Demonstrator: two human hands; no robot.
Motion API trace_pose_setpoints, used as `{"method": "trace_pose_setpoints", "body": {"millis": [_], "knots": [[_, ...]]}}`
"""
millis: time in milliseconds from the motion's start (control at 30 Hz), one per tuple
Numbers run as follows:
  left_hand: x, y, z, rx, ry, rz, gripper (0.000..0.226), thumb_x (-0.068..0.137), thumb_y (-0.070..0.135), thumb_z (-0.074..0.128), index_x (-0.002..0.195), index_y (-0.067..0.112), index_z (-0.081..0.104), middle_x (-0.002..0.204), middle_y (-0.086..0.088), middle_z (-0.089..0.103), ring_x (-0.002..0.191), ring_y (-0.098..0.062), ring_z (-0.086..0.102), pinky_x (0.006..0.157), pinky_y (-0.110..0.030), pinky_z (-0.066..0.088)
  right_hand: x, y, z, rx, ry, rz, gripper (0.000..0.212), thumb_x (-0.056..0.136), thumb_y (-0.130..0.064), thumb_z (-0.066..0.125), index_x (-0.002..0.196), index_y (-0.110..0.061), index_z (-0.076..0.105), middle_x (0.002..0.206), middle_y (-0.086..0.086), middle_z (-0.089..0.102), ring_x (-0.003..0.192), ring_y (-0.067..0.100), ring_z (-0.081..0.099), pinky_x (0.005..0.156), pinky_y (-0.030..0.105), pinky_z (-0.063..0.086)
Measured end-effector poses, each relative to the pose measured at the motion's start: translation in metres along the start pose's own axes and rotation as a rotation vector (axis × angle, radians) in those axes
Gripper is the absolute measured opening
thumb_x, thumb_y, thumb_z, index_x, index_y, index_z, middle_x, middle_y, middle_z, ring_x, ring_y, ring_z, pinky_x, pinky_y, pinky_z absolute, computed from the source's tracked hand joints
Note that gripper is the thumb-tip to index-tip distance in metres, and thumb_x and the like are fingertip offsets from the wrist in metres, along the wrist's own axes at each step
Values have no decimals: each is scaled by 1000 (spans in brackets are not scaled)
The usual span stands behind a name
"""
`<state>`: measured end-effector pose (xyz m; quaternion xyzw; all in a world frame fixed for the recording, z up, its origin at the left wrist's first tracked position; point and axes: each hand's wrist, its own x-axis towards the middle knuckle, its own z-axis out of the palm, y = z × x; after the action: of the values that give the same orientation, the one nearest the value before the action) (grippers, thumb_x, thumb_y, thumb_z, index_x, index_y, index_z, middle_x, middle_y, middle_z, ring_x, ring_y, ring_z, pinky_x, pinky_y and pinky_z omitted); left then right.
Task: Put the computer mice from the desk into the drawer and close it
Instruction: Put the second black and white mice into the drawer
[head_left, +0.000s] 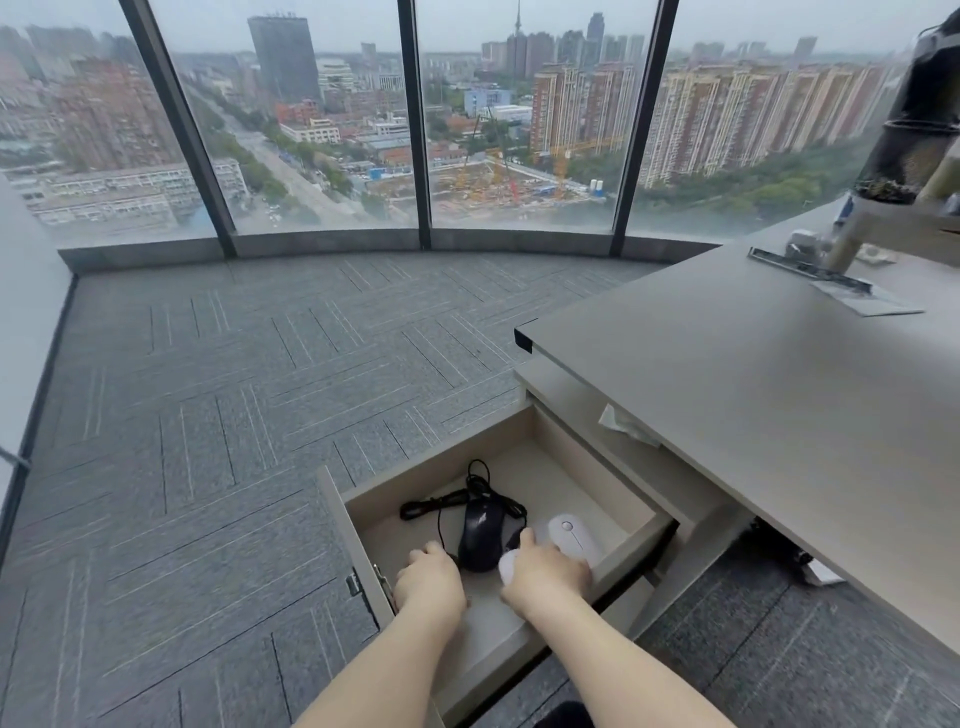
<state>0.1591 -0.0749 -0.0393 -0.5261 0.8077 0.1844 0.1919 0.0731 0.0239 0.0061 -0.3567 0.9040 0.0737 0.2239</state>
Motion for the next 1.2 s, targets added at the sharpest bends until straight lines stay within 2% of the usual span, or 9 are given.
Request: {"method": "trace_pose_setpoints", "body": {"millis": [67,200,367,467,533,667,767,900,1200], "knots": [[-6,1,-8,-39,31,18,70,88,45,57,139,6,32,141,-14,41,127,-34,49,96,-40,45,-7,2,-5,59,37,-37,31,97,-18,36,125,-14,47,135,9,52,121,29,55,99,41,43],[-28,1,-40,-153,241,175,45,92,39,42,128,10,45,133,-12,50,120,-35,53,92,-41,44,-19,14,-1,486,204,-95,23,90,-19,39,110,-16,48,106,8,66,97,31,61,74,35,43],[-54,-33,-63,-542,519,283,38,92,34,47,125,18,57,124,-4,61,111,-22,59,90,-34,46,-67,30,19,778,460,-251,10,92,-19,50,87,-19,59,75,-5,60,72,11,58,67,33,49],[-72,-63,-56,-742,658,262,32,94,27,49,122,14,59,122,-5,61,107,-20,59,88,-34,47,-94,29,41,817,474,-281,10,92,-19,53,85,-20,60,74,1,64,73,14,60,68,32,52],[-82,-81,-46,-849,689,189,33,95,26,47,124,13,56,125,-6,58,110,-22,57,86,-34,45,-108,25,57,867,374,-305,11,90,-34,58,84,-25,60,77,-1,66,73,12,61,68,28,53],[-90,-105,-28,-1344,371,-38,18,96,27,41,101,17,55,93,-7,56,81,-23,53,71,-36,42,-129,10,85,875,197,-415,54,69,-77,62,95,-29,60,89,-9,66,81,4,59,78,26,53],[-100,-102,-17,-1715,85,-78,24,100,32,36,92,17,53,87,-7,54,81,-23,53,75,-38,45,-141,-1,94,767,155,-404,58,63,-75,66,104,-36,53,103,-15,65,99,2,59,83,27,47],[-105,-87,-5,-1766,-3,-10,41,99,38,34,121,14,58,118,-6,62,103,-20,57,93,-38,44,-146,-12,93,734,190,-333,43,71,-61,68,100,-35,48,99,-19,68,96,2,59,81,30,50],[-85,-41,-5,-1768,-136,83,47,97,45,32,131,21,55,136,-1,57,128,-19,49,103,-42,39,-121,23,81,772,258,-207,30,80,-48,65,99,-34,48,93,-16,68,82,5,62,68,27,50]]}}
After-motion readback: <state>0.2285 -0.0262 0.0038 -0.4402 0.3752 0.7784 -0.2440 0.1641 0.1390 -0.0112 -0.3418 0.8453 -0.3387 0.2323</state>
